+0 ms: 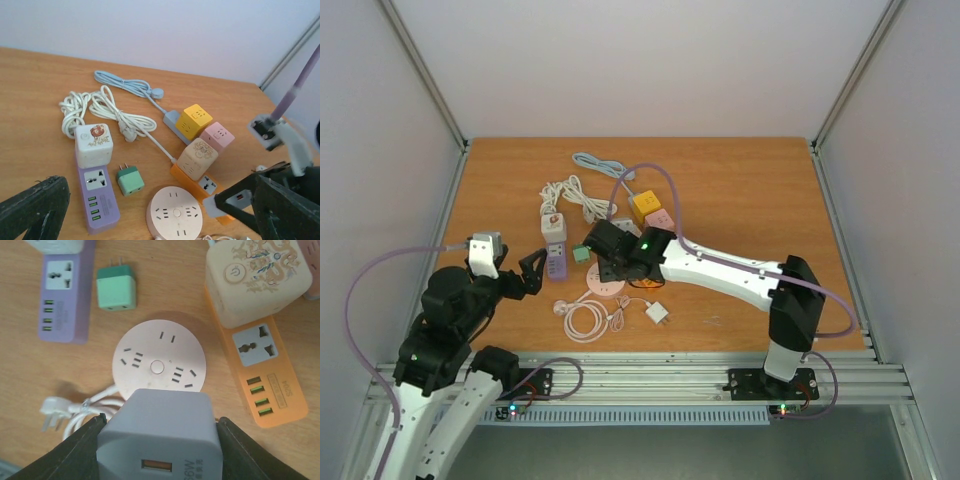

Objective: Insert the plug

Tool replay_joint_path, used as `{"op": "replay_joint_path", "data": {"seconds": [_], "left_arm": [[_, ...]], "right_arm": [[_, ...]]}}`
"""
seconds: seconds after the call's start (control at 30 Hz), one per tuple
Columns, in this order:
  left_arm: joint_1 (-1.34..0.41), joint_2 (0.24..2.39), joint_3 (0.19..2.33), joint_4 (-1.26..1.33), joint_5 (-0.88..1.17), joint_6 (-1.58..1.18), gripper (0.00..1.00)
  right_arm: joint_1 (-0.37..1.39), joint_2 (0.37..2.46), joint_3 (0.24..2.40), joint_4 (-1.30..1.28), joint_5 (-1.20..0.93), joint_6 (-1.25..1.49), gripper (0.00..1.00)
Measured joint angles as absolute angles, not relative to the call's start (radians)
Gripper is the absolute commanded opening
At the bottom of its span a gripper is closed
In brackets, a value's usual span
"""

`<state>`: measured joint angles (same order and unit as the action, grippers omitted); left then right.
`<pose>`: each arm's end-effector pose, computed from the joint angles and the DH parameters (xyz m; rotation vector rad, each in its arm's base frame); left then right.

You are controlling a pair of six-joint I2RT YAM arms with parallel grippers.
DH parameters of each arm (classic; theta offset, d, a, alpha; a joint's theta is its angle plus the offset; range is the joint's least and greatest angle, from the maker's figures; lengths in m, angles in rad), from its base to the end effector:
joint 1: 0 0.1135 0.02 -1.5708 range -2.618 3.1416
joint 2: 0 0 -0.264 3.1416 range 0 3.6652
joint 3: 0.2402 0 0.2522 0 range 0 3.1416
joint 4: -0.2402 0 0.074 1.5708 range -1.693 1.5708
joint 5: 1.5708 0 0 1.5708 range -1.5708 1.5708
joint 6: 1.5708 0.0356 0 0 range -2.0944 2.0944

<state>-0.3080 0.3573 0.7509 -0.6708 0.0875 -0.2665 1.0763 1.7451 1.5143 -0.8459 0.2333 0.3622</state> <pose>0.0764 -0.0276 0.3252 0.1008 1.8716 -0.4794 0.1826 0.3213 0.2802 -0.8408 2.4748 0.2038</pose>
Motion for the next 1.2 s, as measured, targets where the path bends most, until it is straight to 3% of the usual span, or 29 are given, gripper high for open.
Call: {"op": "replay_joint_path", "data": {"seconds": [0.37, 1.2], "left_arm": [[-0.308, 0.325, 0.699, -0.695, 0.107, -0.305, 0.99], [-0.308, 0.324, 0.697, -0.695, 0.096, -0.303, 0.99]], "right_arm": [[1.056, 1.879, 1.487, -0.803, 0.270, 0.439, 0.43], [1.042, 1.901, 1.448, -0.740, 0.274, 0.562, 0.44]]}}
